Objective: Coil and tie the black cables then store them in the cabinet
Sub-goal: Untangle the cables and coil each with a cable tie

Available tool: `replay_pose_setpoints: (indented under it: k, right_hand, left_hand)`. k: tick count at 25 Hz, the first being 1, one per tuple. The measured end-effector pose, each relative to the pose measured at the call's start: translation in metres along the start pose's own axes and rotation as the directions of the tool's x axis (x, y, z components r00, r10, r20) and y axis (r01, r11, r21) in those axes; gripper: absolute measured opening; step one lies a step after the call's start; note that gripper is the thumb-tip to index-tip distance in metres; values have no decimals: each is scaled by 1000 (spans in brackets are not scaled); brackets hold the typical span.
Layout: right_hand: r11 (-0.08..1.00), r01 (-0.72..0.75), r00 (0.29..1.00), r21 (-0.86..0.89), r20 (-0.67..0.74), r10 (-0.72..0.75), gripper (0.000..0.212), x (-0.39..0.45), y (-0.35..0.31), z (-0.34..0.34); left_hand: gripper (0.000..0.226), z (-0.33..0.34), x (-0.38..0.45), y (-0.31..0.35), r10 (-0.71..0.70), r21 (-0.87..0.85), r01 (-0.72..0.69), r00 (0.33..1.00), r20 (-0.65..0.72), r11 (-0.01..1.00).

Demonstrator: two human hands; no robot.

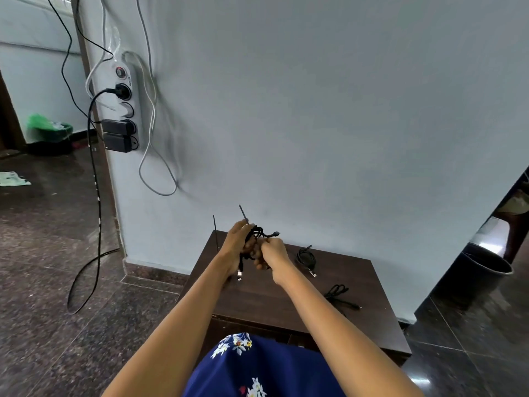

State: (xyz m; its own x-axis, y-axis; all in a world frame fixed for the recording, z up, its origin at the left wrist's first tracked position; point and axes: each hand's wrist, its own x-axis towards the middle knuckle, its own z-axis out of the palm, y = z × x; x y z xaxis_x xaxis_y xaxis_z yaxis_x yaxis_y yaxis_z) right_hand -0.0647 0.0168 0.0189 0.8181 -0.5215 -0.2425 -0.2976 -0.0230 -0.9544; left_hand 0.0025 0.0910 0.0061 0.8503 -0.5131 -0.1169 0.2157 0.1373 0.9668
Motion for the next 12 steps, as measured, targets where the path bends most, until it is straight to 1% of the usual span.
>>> replay_pose_setpoints:
  k: [1,3,5,7,9,10,11,12]
  right_hand:
    - [999,-17,999,-30,33,18,29,-2,-2,-2]
    - [998,-66,992,-16,109,67,23,-5,-9,-7]
    - [982,-115,971,151,226,79,16,-8,-18,-13]
    - [932,-123,946,340,324,7,19,-9,-28,-21]
    - [907,-63,941,417,329,-85,24,-8,-36,-27]
    - [914,-18,946,406,303,-116,20,-8,-38,-28]
    - [933,35,958,358,254,-133,16,-8,-40,-28]
    - [957,84,970,276,196,-141,13,-8,-42,-28]
  left_hand:
    - [15,-4,0,0,26,20,-25,999,-31,999]
    - [23,-12,2,1,62,76,-51,985,-160,996]
    - [27,-19,5,0,73,110,-45,961,-268,993]
    - [30,-24,3,0,93,167,-43,947,-307,985]
    - [31,-28,1,0,172,311,-74,937,-303,947]
    - [30,-29,-1,0,232,413,-101,931,-282,905]
    - [30,-30,-4,0,299,523,-132,921,-249,842]
    - [30,-31,-7,0,362,637,-151,907,-215,756]
